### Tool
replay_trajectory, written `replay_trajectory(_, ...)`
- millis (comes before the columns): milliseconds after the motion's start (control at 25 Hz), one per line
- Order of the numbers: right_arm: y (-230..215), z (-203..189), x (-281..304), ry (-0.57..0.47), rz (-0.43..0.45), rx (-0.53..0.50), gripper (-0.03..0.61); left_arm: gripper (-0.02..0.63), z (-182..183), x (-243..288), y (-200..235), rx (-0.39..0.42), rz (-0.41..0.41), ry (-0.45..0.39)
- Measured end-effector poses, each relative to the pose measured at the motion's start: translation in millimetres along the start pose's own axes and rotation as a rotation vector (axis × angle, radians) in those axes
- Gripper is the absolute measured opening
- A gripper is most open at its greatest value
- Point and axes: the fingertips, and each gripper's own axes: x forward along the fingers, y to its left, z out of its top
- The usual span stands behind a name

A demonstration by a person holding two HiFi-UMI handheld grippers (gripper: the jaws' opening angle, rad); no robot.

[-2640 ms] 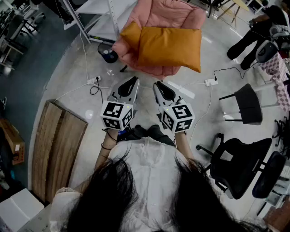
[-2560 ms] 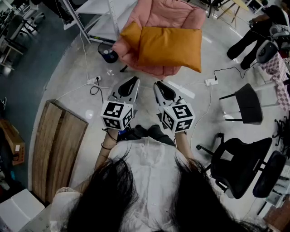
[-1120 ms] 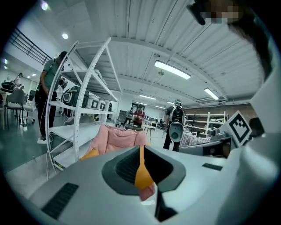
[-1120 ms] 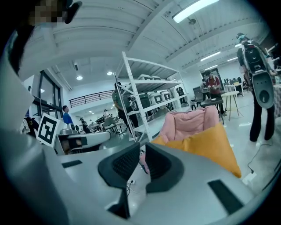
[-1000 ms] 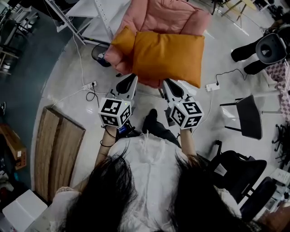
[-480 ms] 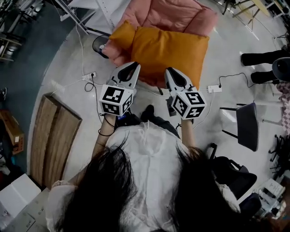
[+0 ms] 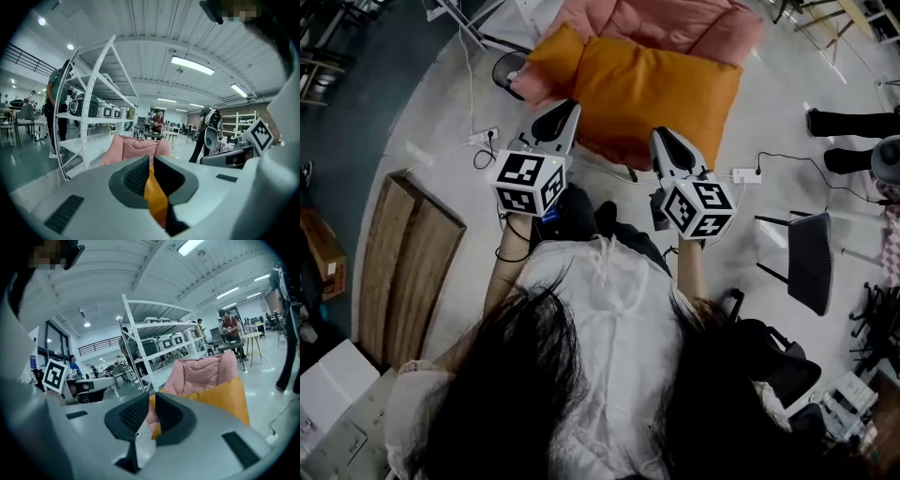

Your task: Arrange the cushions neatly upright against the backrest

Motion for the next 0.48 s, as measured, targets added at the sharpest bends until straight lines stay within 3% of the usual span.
replay_trajectory(480,-24,8,56,0.027,-0.033,0.009,0.054,0.038,2,56,41,-0.003,-0.029,0.037)
